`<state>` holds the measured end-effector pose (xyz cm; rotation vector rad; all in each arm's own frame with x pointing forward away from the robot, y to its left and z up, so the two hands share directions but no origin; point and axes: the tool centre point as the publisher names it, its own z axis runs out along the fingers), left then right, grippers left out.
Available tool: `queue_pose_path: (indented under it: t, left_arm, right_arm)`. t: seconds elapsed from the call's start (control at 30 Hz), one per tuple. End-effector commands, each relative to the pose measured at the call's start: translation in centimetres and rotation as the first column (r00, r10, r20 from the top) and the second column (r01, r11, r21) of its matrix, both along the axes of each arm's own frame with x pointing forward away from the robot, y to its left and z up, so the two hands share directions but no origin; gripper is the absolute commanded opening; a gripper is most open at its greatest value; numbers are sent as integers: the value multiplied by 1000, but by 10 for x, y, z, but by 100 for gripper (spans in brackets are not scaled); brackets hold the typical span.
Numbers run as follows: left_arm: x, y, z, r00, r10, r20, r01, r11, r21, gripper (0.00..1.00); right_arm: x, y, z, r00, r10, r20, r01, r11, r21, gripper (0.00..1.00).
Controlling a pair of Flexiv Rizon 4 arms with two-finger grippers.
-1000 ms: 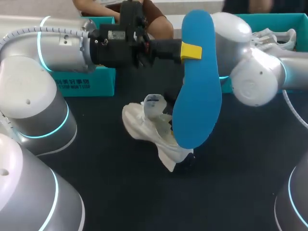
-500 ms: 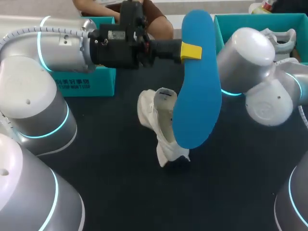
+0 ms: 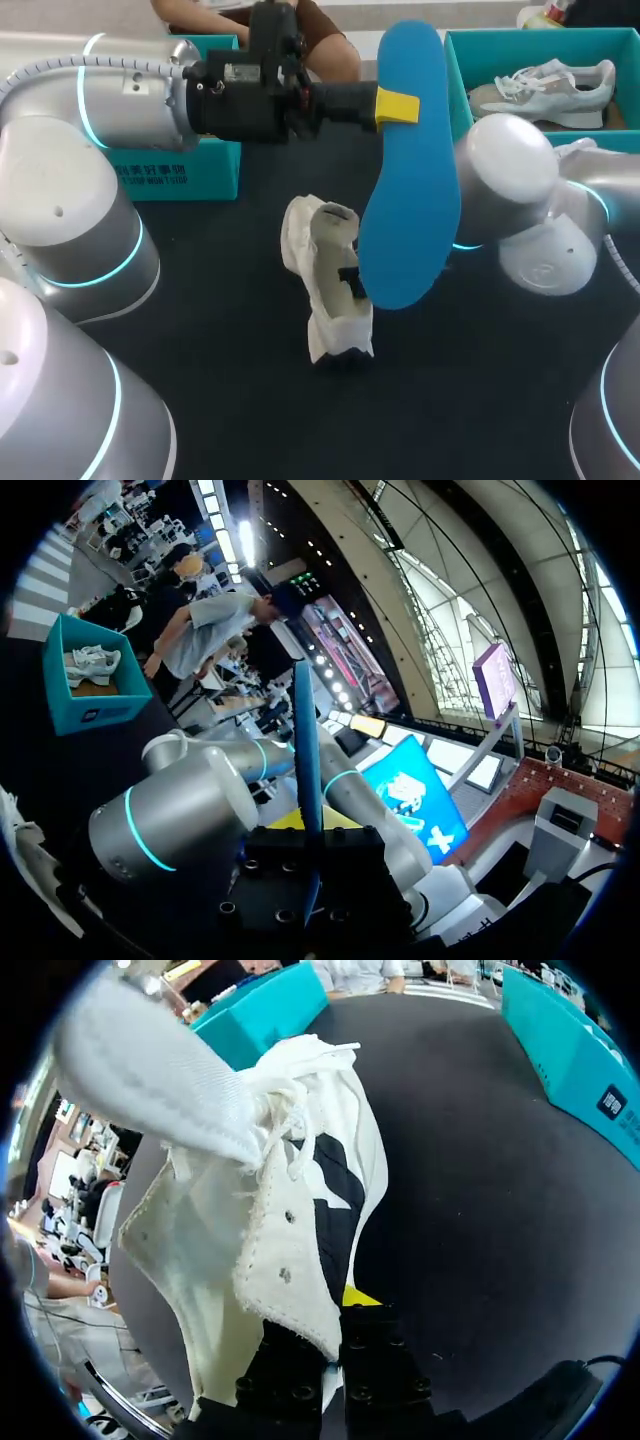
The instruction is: Take the shoe out of the shoebox, open the shoe tongue, remove and reinsert the insole, then place the shoe into the shoebox
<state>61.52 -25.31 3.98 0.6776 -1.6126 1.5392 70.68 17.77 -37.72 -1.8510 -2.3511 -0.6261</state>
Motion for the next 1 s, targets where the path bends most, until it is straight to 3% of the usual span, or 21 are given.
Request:
queue_pose_path:
  t: [0.03,0.47,0.5,0.53,0.6,0.63,0.67,0.9,1.0]
  left_arm:
    - [-1,0,-1,1000,1,0,-1,1000,2,0]
    - [-1,0,-1,1000,1,0,-1,1000,2,0]
    - [-1,0,-1,1000,1,0,-1,1000,2,0]
    - [-1,0,-1,1000,1,0,-1,1000,2,0]
    - [-1,0,-1,1000,1,0,-1,1000,2,0]
    - [-1,0,-1,1000,1,0,-1,1000,2,0]
    - [-1,0,-1,1000,1,0,-1,1000,2,0]
    - [-1,0,-1,1000,1,0,-1,1000,2,0]
    - [-1,0,-1,1000,1,0,-1,1000,2,0]
  right_arm:
    - [-2,6,-10,1000,-16,-11,16,1000,6,0]
    - [-5,2,-30,997,-45,-68,47,999,18,0]
    - [-5,1,-29,997,-39,-73,41,999,28,9]
    - [-5,1,-27,997,-35,-74,37,999,31,37]
    - [-6,0,-23,996,-29,-85,32,999,39,53]
    - [-6,0,-21,996,-31,-85,35,999,42,87]
    - [-7,0,-18,996,-31,-86,35,998,43,100]
    - [-15,-7,11,990,-73,-117,86,990,109,100]
    - [-20,-15,26,988,-82,-133,105,977,183,100]
